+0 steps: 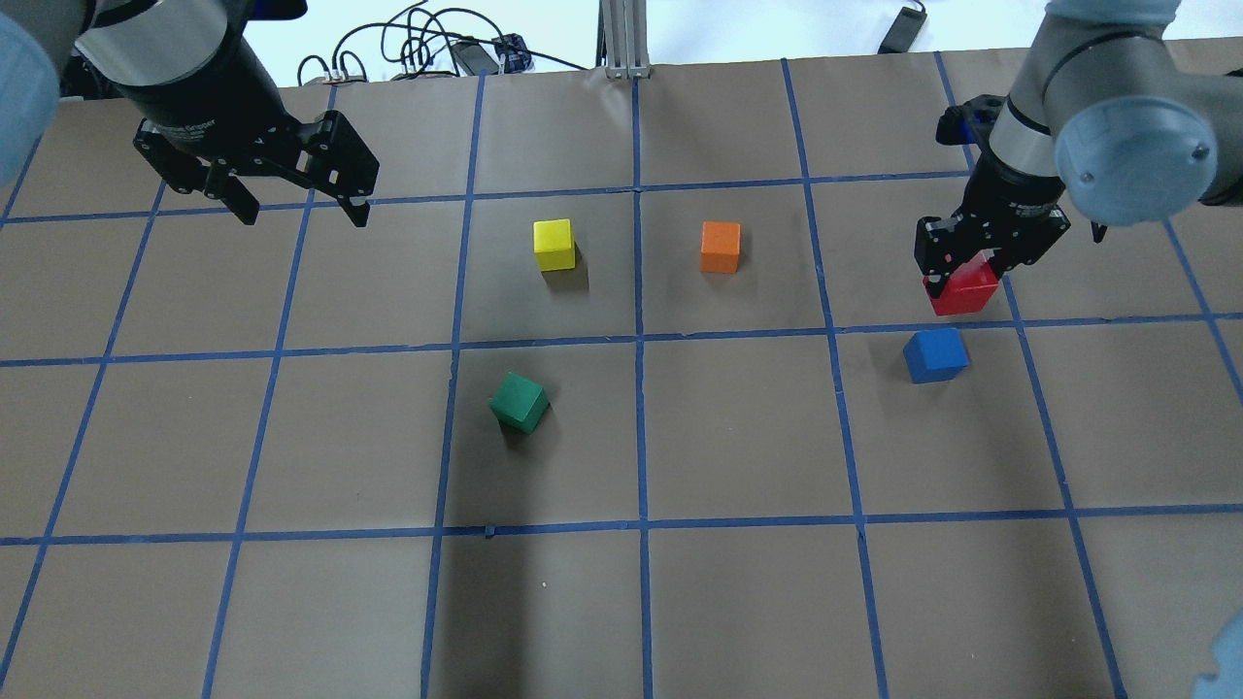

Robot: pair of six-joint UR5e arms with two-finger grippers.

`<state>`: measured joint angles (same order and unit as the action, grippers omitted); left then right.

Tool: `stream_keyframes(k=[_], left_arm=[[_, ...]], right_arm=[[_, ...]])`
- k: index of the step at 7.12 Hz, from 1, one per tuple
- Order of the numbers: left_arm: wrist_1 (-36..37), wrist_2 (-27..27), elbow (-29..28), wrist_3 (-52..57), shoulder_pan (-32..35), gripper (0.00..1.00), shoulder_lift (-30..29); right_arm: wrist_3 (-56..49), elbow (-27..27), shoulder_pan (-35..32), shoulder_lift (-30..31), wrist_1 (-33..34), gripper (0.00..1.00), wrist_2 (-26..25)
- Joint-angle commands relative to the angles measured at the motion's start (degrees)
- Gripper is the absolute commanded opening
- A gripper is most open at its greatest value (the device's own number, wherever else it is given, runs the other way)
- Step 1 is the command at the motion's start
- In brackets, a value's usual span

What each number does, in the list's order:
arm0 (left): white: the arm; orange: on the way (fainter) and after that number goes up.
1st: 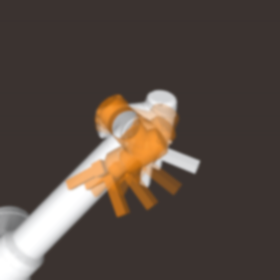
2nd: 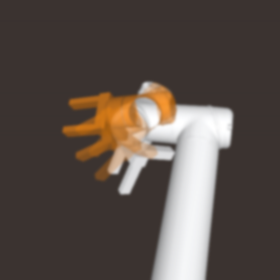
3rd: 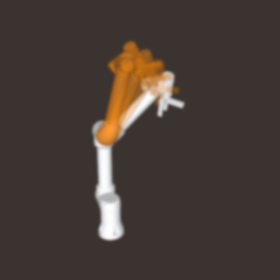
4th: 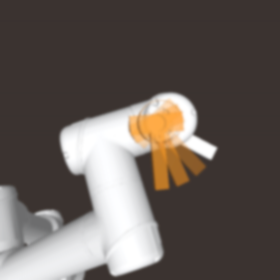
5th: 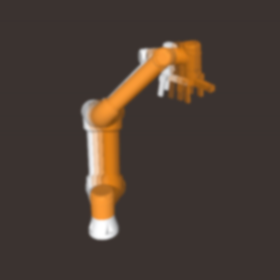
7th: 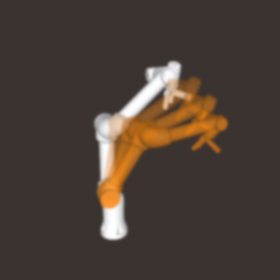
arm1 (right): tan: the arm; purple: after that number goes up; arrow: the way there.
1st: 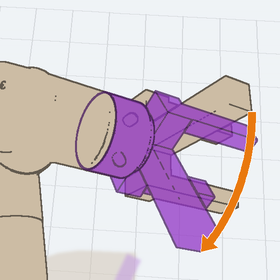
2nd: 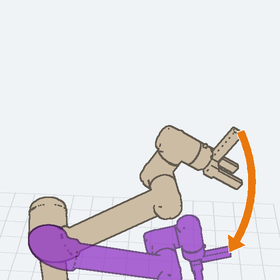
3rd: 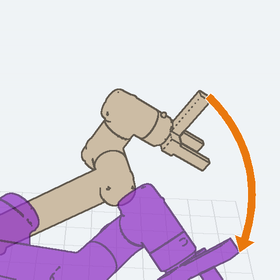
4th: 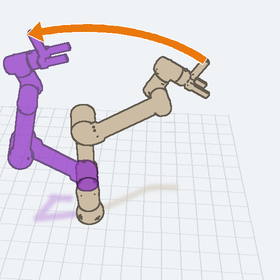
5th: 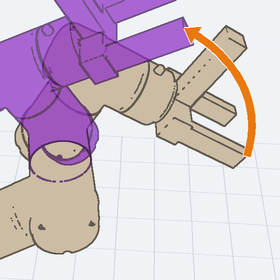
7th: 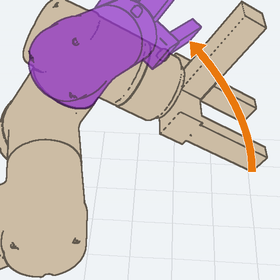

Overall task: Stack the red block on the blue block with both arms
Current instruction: 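Lower the red cube onto the blue cube with the right gripper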

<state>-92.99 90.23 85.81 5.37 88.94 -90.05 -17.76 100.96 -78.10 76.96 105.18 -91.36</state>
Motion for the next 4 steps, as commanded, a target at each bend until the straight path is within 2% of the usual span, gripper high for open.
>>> stream_keyframes(k=[1,4], left_arm=[[0.1,-0.1,0.1,0.1,0.0,1.00,-0.1],[0.1,-0.1,0.0,0.0,0.0,1.00,-0.1]], right_arm=[[-3.0,6.2,0.8,0.0,7.8,0.00,-1.8],[-3.7,7.4,0.8,-0.3,8.8,0.00,-1.8]])
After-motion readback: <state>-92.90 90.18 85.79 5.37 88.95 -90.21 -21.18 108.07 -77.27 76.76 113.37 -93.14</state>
